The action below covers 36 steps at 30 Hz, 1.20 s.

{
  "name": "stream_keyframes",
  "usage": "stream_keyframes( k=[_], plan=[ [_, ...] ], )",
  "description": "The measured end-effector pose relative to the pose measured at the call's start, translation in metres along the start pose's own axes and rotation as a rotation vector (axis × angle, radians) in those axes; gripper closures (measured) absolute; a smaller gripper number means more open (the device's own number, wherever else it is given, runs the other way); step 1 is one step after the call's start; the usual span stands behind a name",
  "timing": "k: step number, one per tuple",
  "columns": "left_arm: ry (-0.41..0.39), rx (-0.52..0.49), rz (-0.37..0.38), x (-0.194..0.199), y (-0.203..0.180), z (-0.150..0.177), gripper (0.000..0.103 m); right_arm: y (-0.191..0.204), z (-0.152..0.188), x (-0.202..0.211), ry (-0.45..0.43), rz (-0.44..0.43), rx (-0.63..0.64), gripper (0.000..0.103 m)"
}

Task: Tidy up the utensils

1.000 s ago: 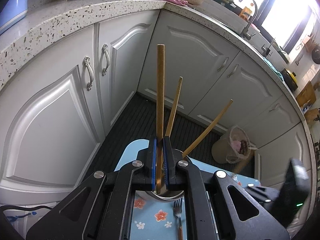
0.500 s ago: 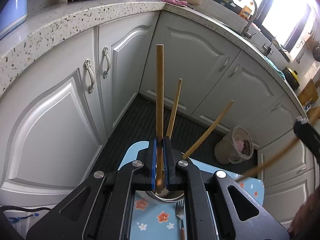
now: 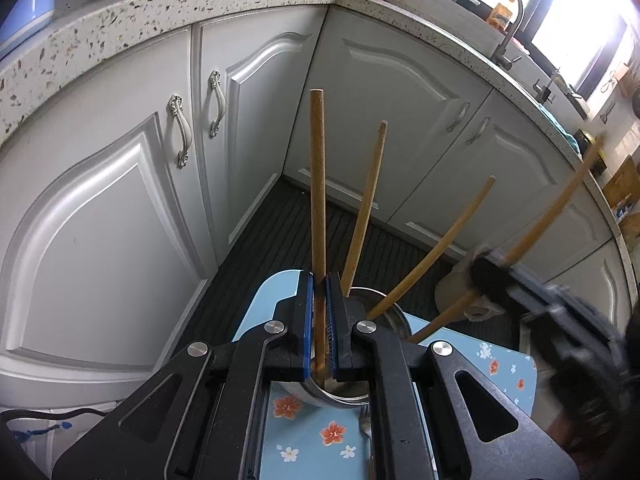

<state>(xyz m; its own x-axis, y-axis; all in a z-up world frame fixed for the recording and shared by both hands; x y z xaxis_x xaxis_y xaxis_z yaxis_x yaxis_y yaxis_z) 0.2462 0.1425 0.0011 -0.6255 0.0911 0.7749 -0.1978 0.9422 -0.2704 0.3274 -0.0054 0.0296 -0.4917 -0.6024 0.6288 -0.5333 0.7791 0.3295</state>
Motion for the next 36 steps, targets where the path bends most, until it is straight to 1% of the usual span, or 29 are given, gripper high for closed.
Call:
stream_keyframes(
  k=[4, 6, 9, 11, 13, 15, 16, 18, 20, 22, 23, 26, 27, 28, 34, 36],
  plan=[
    [0.004, 0.002, -0.005, -0.003, 0.002, 0.004, 0.098, -0.008, 0.015, -0.021, 0.055, 0.016, -0.037, 0.097],
    [0.006, 0.003, -0.008, -0.005, 0.002, 0.006, 0.098, -0.01, 0.02, -0.026, 0.07, 0.02, -0.038, 0.097],
    [0.018, 0.017, -0.008, -0.008, 0.004, 0.007, 0.094, -0.012, 0.023, -0.028, 0.077, 0.048, -0.042, 0.097],
    [0.022, 0.02, -0.01, -0.008, 0.006, 0.008, 0.083, -0.016, 0.024, -0.024, 0.073, 0.048, -0.054, 0.094],
    [0.015, 0.019, -0.015, -0.007, 0.008, 0.01, 0.06, -0.018, 0.025, -0.017, 0.064, 0.052, -0.06, 0.088],
    [0.013, 0.031, -0.015, -0.005, 0.012, 0.012, 0.052, -0.019, 0.025, -0.01, 0.053, 0.047, -0.072, 0.07],
    [0.018, 0.039, -0.013, -0.005, 0.014, 0.013, 0.051, -0.021, 0.026, -0.004, 0.039, 0.044, -0.082, 0.067],
    [0.021, 0.046, -0.011, -0.003, 0.015, 0.015, 0.051, -0.021, 0.028, 0.004, 0.029, 0.04, -0.088, 0.066],
    [0.014, 0.039, -0.016, 0.0, 0.016, 0.019, 0.05, -0.022, 0.033, 0.014, 0.025, 0.056, -0.085, 0.066],
    [0.0, 0.022, -0.022, 0.006, 0.013, 0.023, 0.05, -0.02, 0.041, 0.026, 0.019, 0.08, -0.074, 0.063],
    [-0.007, 0.015, -0.024, 0.008, 0.012, 0.026, 0.05, -0.02, 0.045, 0.032, 0.016, 0.089, -0.069, 0.058],
    [-0.035, -0.018, -0.042, 0.019, 0.007, 0.036, 0.049, -0.015, 0.06, 0.052, 0.004, 0.143, -0.032, 0.053],
    [-0.047, -0.035, -0.05, 0.023, 0.004, 0.041, 0.049, -0.014, 0.064, 0.056, 0.006, 0.156, -0.026, 0.048],
    [-0.057, -0.055, -0.058, 0.027, 0.0, 0.047, 0.049, -0.013, 0.071, 0.063, 0.005, 0.169, -0.025, 0.045],
    [-0.073, -0.101, -0.055, 0.042, -0.015, 0.078, 0.049, -0.012, 0.108, 0.099, -0.003, 0.214, -0.055, 0.044],
    [-0.072, -0.112, -0.052, 0.045, -0.02, 0.088, 0.049, -0.012, 0.119, 0.108, 0.0, 0.224, -0.074, 0.041]
  ],
)
Point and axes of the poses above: each gripper's, at about its wrist camera, not at the fingertips, and x roughly against the way its jaws point, y to its left, z to its underside, the point moved 2 cm from there along -x, roughly the way its jaws point, and after that the axes turned 3 degrees about -y, right-handed, at the moved point
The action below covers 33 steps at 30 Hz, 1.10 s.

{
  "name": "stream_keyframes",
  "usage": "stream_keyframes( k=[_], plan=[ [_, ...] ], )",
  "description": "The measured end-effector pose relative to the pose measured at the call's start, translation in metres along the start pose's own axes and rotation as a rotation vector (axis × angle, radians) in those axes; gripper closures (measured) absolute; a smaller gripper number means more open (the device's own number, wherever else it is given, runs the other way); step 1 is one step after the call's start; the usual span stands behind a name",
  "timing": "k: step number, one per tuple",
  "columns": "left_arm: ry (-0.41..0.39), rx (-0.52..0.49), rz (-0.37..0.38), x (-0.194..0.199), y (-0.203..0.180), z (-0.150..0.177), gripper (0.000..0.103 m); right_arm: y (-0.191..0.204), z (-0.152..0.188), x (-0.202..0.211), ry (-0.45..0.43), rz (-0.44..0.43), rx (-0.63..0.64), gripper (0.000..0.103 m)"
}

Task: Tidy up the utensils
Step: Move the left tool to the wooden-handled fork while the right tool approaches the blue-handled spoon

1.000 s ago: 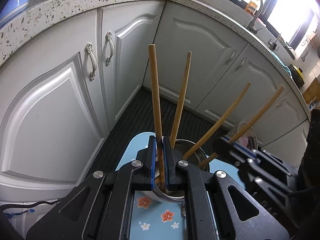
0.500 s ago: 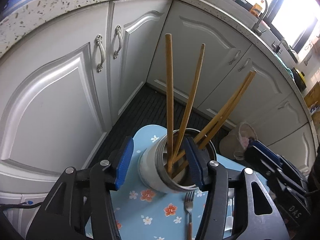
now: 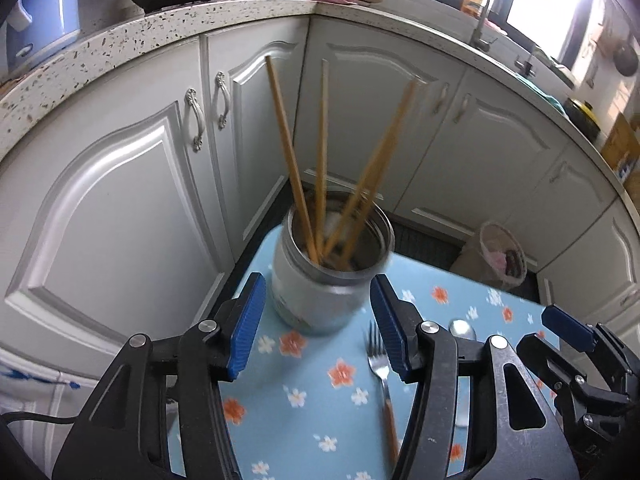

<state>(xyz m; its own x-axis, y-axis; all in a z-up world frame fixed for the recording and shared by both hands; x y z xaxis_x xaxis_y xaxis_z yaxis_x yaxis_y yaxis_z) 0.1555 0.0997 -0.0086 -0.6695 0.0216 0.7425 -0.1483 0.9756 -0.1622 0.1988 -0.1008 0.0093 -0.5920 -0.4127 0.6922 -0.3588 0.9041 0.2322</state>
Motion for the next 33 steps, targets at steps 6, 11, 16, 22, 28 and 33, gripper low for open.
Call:
stream_keyframes(
  k=[6, 11, 16, 22, 28, 33],
  plan=[
    [0.033, 0.014, 0.033, 0.01, -0.007, 0.027, 0.049, -0.01, 0.031, 0.029, -0.019, 0.058, -0.024, 0.041],
    [0.08, 0.056, 0.072, 0.014, -0.003, 0.05, 0.049, -0.02, 0.057, 0.044, 0.001, 0.086, -0.019, 0.041],
    [0.151, 0.089, 0.117, 0.006, -0.004, 0.076, 0.049, -0.037, 0.092, 0.044, 0.076, 0.061, -0.062, 0.041],
    [0.213, 0.122, 0.121, -0.012, -0.002, 0.096, 0.049, -0.035, 0.128, 0.015, 0.181, 0.011, -0.099, 0.051],
    [0.242, 0.138, 0.103, -0.023, 0.009, 0.101, 0.049, -0.03, 0.151, -0.026, 0.243, 0.037, -0.121, 0.051],
    [0.261, 0.153, 0.099, -0.029, 0.015, 0.104, 0.049, -0.025, 0.152, -0.048, 0.245, 0.069, -0.129, 0.051]
  ],
)
Point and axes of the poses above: each gripper's, at about its wrist camera, not at the fingertips, and x roughly against the way its jaws point, y to its left, z to its underside, the point moved 2 cm from there along -x, roughly the way its jaws point, and after that the axes turned 3 degrees about -y, right-handed, at the moved point
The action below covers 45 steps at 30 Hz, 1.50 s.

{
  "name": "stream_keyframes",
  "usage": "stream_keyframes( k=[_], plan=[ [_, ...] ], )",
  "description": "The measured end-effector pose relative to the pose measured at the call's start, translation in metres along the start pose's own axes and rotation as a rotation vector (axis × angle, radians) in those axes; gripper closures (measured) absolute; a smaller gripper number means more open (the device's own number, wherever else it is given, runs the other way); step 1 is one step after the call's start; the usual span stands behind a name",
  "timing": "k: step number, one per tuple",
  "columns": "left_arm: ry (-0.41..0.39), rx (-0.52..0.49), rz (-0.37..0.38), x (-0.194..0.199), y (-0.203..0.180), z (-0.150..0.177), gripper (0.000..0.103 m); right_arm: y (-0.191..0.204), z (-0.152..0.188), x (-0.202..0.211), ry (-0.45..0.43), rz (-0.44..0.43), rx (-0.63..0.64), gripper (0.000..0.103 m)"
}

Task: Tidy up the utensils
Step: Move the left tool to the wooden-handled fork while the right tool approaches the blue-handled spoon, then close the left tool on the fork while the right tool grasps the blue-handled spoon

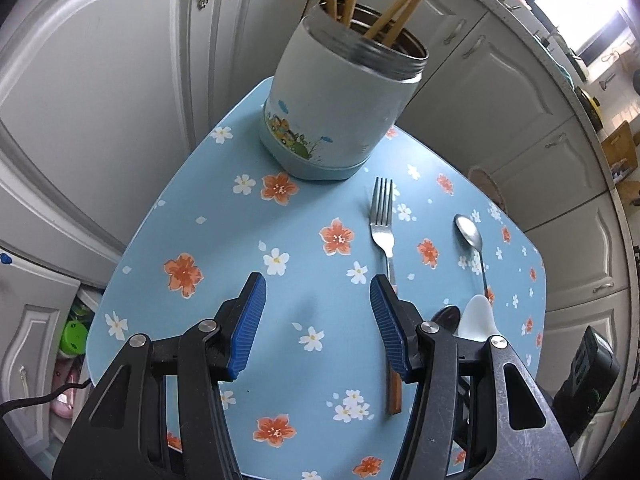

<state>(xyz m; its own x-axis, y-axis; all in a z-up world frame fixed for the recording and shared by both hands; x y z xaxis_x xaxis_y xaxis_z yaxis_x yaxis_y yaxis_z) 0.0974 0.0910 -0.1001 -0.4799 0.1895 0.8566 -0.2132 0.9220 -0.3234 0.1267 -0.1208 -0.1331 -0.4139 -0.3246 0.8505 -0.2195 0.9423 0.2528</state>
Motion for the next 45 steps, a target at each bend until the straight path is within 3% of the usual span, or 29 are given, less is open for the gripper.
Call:
stream_keyframes(
  k=[10, 13, 16, 20, 30, 45],
  plan=[
    [0.02, 0.018, -0.004, -0.012, 0.002, -0.004, 0.049, 0.019, -0.017, -0.019, -0.025, 0.117, 0.076, 0.051],
    [0.029, 0.024, -0.004, -0.016, -0.002, -0.005, 0.048, 0.017, -0.018, -0.019, -0.034, 0.139, 0.098, 0.062],
    [0.027, 0.049, -0.007, -0.021, -0.008, -0.01, 0.04, 0.009, -0.017, -0.015, -0.035, 0.118, 0.087, 0.064],
    [0.027, 0.072, -0.014, -0.032, -0.024, -0.016, 0.038, -0.003, -0.012, -0.008, -0.034, 0.094, 0.076, 0.064],
    [-0.017, 0.115, -0.181, -0.07, -0.051, -0.035, 0.038, -0.025, -0.008, -0.001, -0.035, -0.006, 0.015, 0.064],
    [-0.04, 0.026, -0.299, -0.099, -0.08, -0.048, 0.041, -0.036, -0.006, 0.004, -0.043, -0.063, 0.003, 0.064]
  ],
)
Point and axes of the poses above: each gripper's, at about its wrist camera, not at the fingertips, and x roughly against the way its jaws point, y to its left, z to its underside, the point moved 2 cm from there along -x, roughly the way its jaws point, and after that the axes turned 3 degrees about -y, right-handed, at the moved point
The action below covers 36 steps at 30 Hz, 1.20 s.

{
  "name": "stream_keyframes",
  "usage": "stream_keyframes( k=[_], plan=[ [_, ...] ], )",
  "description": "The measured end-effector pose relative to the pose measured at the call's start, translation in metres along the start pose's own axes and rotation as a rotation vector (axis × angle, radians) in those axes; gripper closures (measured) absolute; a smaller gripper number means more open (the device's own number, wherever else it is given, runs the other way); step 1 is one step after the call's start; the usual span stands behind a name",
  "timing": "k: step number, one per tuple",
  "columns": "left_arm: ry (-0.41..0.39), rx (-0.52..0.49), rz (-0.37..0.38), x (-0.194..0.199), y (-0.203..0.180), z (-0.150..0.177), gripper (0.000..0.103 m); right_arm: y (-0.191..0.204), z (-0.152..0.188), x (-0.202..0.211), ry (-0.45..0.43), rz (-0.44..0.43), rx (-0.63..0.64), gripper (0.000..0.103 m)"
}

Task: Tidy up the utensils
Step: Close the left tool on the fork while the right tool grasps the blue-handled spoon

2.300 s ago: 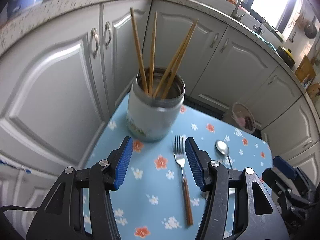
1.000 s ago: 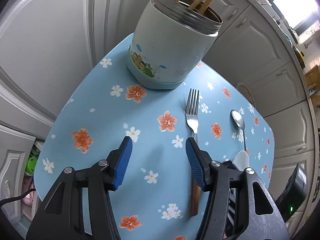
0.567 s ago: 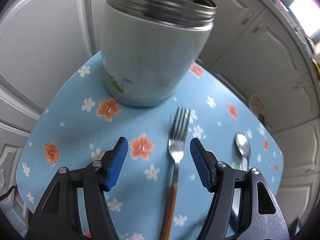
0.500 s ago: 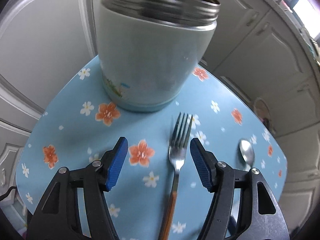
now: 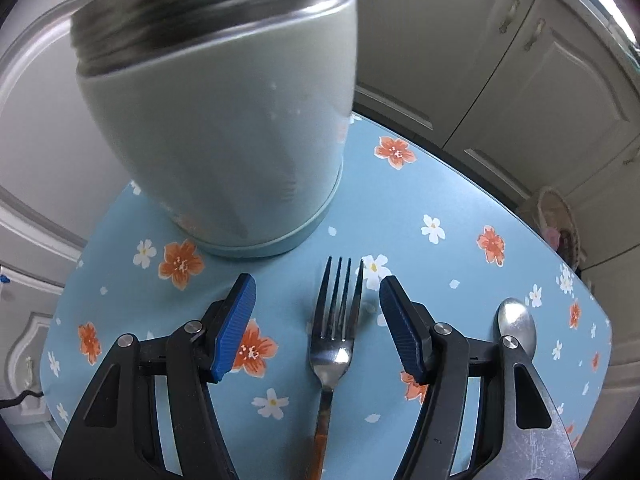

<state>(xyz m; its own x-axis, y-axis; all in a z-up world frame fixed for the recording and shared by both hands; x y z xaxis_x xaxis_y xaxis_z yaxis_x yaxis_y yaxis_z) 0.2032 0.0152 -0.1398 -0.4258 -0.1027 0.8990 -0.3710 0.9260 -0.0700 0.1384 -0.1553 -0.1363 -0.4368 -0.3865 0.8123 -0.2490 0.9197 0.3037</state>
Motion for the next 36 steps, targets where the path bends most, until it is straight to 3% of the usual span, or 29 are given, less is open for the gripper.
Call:
stream_keyframes(
  k=[2, 4, 13, 22, 36],
  plan=[
    [-0.012, -0.009, 0.008, -0.001, 0.001, -0.004, 0.058, 0.0, 0.0, 0.0, 0.0, -0.001, 0.001, 0.064],
    [-0.018, -0.034, 0.017, 0.0, -0.002, -0.004, 0.083, 0.001, -0.001, 0.0, 0.0, 0.002, 0.009, 0.064],
    [-0.004, -0.042, 0.157, 0.021, 0.011, -0.002, 0.083, 0.004, 0.002, 0.004, -0.005, 0.02, 0.029, 0.064],
    [-0.041, -0.056, 0.274, 0.071, 0.035, 0.007, 0.083, 0.008, -0.01, 0.029, -0.071, -0.015, 0.029, 0.064],
    [-0.121, -0.087, 0.358, 0.129, 0.067, 0.011, 0.083, 0.041, -0.024, 0.056, -0.144, -0.076, 0.065, 0.064]
  ],
)
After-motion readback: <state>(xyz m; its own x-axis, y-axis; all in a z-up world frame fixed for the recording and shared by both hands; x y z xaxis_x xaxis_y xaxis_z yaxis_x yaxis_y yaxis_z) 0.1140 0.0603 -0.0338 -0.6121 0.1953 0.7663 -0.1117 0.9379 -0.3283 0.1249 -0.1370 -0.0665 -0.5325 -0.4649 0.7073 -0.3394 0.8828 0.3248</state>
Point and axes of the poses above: each gripper's, at about its wrist camera, not at the fingertips, and x roughly against the way its jaws point, y to its left, z to its underside, the point moved 2 cm from there along -x, roughly the way its jaws point, and after that the axes turned 3 degrees about -y, right-handed, at the moved point
